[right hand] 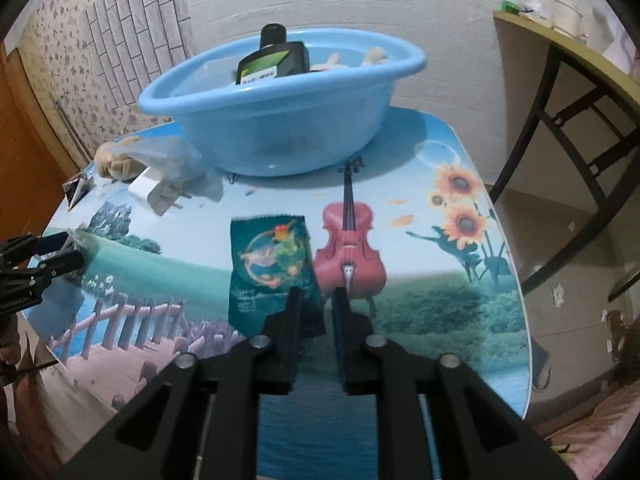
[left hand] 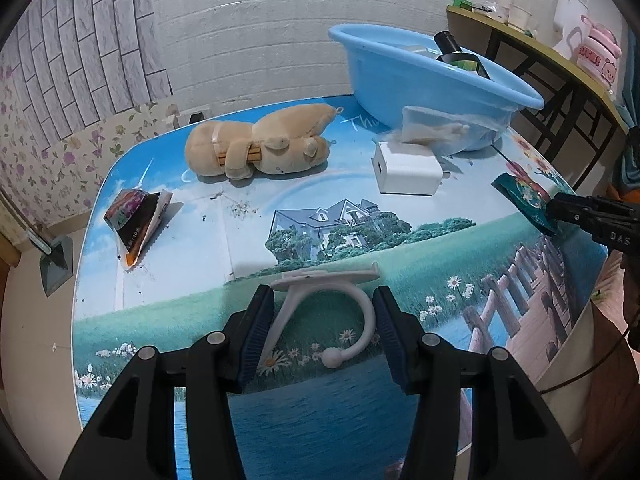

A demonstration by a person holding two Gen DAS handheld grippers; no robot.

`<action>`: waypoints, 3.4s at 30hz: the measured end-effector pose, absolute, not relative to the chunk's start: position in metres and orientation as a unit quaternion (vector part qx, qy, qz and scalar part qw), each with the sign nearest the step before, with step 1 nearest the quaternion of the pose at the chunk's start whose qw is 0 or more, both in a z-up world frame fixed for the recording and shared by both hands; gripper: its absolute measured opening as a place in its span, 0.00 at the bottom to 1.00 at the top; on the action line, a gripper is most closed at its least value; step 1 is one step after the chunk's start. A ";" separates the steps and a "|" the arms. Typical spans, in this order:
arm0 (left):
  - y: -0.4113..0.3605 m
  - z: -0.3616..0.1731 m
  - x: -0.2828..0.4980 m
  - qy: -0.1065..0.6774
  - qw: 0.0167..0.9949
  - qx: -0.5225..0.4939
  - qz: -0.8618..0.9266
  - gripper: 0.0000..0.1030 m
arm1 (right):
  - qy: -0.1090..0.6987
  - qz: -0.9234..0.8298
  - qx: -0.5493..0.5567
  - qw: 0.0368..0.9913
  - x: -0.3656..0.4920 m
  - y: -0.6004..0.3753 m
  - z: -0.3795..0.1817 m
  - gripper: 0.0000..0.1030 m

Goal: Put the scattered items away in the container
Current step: 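Grasp the white hook with left tool while right tool grasps the green packet, then carry the hook and packet over the blue basin with both tools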

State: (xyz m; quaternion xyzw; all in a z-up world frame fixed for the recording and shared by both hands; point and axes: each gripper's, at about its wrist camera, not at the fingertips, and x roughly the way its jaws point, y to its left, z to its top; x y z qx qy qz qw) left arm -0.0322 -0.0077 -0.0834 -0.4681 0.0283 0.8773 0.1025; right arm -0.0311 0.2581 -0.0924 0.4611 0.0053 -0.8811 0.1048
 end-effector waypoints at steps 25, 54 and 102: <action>-0.002 -0.088 -0.040 0.034 0.087 -0.460 0.883 0.49 | 0.058 -0.887 0.438 0.133 -0.042 0.227 -0.103 0.47; 0.009 -0.038 -0.022 0.021 0.105 -0.413 0.905 0.49 | 0.028 -0.909 0.363 0.200 -0.013 0.212 -0.038 0.42; 0.124 -0.004 -0.152 0.078 0.192 -0.364 0.908 0.50 | -0.035 -0.935 0.307 0.176 -0.111 0.264 -0.019 0.42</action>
